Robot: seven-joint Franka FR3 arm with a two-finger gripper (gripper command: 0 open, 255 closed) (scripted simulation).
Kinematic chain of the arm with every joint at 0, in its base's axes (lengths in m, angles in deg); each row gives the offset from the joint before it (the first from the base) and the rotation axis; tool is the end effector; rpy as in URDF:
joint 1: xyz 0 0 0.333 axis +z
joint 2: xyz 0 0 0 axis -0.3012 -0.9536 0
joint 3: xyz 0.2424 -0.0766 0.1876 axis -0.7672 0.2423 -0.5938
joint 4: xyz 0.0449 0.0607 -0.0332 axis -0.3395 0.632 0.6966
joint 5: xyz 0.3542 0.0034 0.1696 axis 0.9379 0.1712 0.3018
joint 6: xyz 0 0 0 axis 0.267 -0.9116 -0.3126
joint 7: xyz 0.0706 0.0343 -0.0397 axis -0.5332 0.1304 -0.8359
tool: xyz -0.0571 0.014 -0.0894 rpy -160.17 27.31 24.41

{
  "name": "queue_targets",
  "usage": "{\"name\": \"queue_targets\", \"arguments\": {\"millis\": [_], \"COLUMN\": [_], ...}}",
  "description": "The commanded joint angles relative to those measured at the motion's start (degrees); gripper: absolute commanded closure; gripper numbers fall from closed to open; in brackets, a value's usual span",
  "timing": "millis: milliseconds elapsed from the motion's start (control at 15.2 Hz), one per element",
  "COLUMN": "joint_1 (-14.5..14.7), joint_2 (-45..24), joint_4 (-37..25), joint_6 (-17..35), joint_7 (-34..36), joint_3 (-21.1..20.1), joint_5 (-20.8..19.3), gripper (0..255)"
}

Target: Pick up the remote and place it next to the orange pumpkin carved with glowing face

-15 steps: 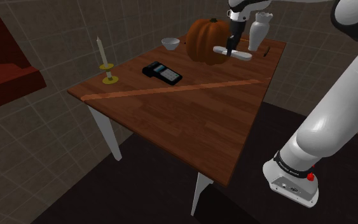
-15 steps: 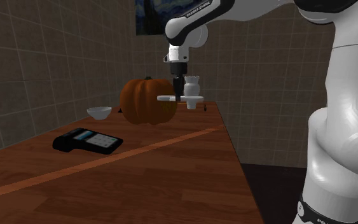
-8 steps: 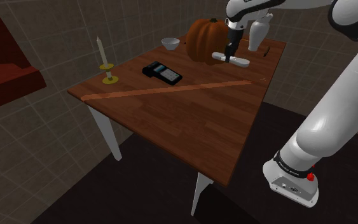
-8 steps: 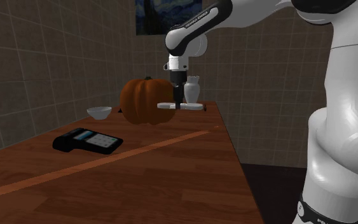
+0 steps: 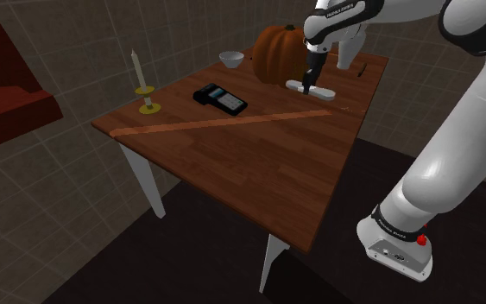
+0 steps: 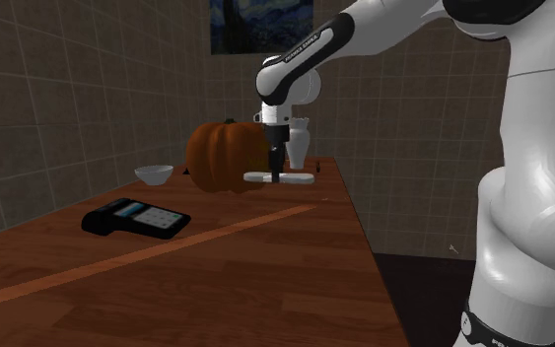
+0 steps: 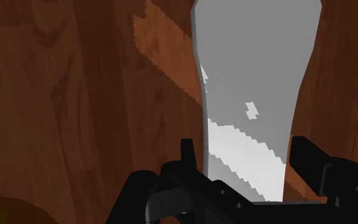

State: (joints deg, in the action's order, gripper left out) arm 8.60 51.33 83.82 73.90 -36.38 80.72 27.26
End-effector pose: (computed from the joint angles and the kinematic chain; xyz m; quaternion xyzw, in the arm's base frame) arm 0.4887 -0.2772 0.4388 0.9988 0.0484 -0.0051 0.0099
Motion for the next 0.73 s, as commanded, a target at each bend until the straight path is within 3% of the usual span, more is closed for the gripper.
{"name": "queue_targets", "arguments": {"millis": [0, 660], "joint_1": [-0.1, -0.3], "joint_2": [-0.5, -3.9], "joint_4": [1.0, 5.1], "joint_6": [1.5, 8.8], "joint_7": [-0.2, -1.1], "joint_3": [0.1, 0.0], "joint_5": [0.2, 1.7], "gripper": [255, 255]}}
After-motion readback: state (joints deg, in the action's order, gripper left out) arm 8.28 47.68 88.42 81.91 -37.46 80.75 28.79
